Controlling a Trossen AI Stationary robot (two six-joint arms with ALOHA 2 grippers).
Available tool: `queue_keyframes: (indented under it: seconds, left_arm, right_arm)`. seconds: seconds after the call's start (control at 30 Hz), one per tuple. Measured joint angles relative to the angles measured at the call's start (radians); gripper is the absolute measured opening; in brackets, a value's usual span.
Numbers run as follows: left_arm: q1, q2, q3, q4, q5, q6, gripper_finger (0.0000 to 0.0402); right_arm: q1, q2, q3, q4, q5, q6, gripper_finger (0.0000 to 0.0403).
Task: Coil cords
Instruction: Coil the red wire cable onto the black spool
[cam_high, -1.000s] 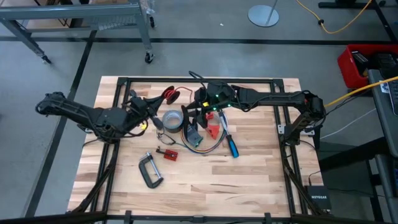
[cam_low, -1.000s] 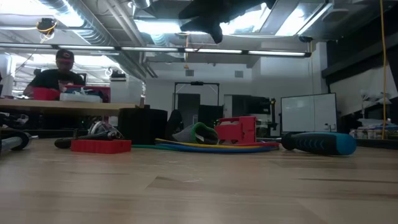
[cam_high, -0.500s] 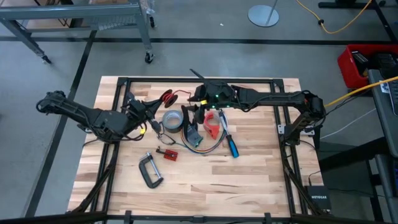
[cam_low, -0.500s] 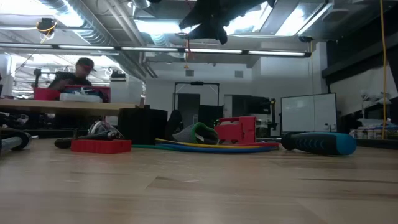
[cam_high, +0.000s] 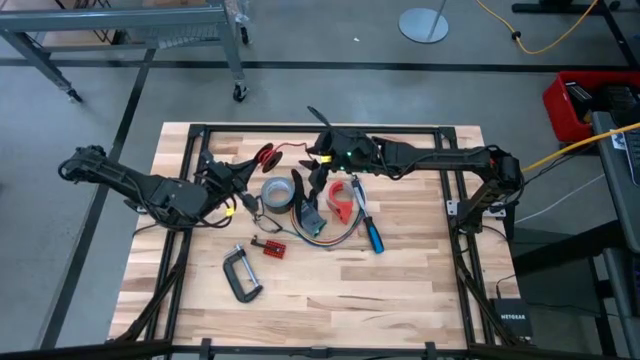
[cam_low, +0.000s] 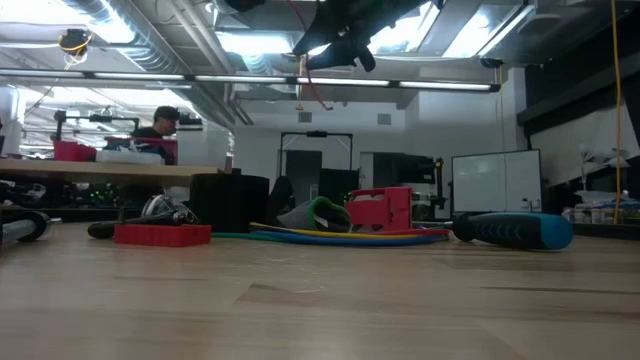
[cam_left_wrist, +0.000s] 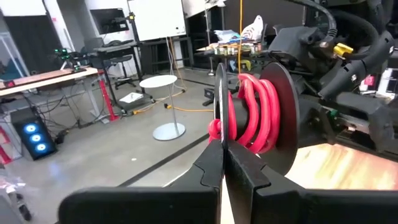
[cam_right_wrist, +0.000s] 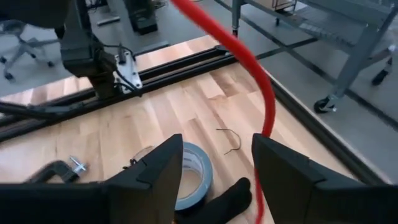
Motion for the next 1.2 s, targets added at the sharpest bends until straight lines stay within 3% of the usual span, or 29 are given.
queue_keyframes:
  seconds: [0.2,0.3,0.73,0.93,1.2]
  left_arm:
    - [0.002,0.000,0.000,0.001,-0.051,0.026,0.0000]
    - [0.002,0.000,0.000,0.000,-0.051,0.026,0.0000]
    - [0.000,0.001,0.000,0.002,-0.041,-0.033,0.0000]
    - [0.001,0.001,0.000,0.003,-0.040,-0.034,0.0000]
    - [0.001,0.001,0.000,0.003,-0.039,-0.034,0.0000]
  right_arm:
    - [0.002,0.000,0.000,-0.015,-0.138,0.083,0.0197]
    - [0.003,0.000,0.000,-0.016,-0.151,0.084,0.0197]
    - [0.000,0.000,0.000,0.046,0.171,0.058,0.0197]
    - [0.000,0.000,0.000,0.149,0.072,0.052,0.0197]
    - [0.000,0.000,0.000,0.161,0.070,0.052,0.0197]
